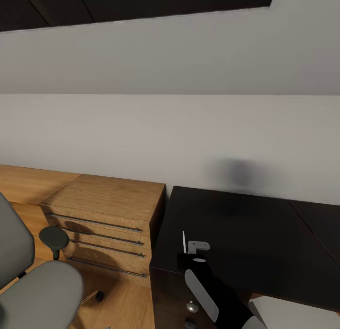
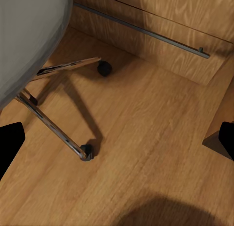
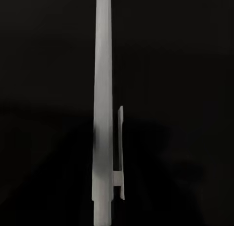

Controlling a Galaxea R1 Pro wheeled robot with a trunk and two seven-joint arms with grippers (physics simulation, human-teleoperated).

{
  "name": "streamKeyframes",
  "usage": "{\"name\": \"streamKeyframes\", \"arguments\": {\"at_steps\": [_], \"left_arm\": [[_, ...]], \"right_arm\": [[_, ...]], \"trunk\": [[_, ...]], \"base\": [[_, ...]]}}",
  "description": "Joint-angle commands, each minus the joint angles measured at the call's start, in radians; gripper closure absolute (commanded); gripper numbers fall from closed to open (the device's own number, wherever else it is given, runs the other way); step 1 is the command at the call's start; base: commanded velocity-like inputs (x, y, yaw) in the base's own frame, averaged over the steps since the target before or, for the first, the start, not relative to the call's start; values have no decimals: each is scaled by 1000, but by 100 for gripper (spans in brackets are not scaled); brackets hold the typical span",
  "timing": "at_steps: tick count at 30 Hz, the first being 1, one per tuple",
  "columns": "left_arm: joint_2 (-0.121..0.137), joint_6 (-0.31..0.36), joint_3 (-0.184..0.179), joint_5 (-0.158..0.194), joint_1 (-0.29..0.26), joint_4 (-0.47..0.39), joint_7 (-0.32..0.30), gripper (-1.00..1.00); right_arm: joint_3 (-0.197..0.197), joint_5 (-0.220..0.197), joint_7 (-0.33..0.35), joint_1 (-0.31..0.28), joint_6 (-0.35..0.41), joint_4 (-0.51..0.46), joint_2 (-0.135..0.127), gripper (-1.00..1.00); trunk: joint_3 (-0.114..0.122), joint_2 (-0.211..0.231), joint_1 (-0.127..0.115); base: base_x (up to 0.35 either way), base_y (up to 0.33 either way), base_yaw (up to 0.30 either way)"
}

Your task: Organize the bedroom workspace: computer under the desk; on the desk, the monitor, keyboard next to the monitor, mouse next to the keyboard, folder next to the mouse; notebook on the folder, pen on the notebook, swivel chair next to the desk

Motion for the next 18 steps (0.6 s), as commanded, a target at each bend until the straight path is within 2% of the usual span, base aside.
{"name": "streamKeyframes", "arguments": {"at_steps": [1,6,14,18], "left_arm": [[1,-7,-5,11,0,-1,6,-100],[3,-7,-5,11,0,-1,5,-100],[4,-8,-5,12,0,-1,4,-100],[5,-7,-5,12,0,-1,4,-100]], "right_arm": [[2,-9,-9,-1,1,-1,0,100],[2,-9,-9,-1,1,-2,-2,100],[2,-7,-12,-1,-1,-40,-6,100],[2,-8,-45,-1,-3,-51,-8,100]], "trunk": [[-1,-1,0],[-1,-1,0],[24,55,-31],[37,83,-46]], "base": [[0,0,0],[0,0,0],[0,0,0],[0,0,0]]}}
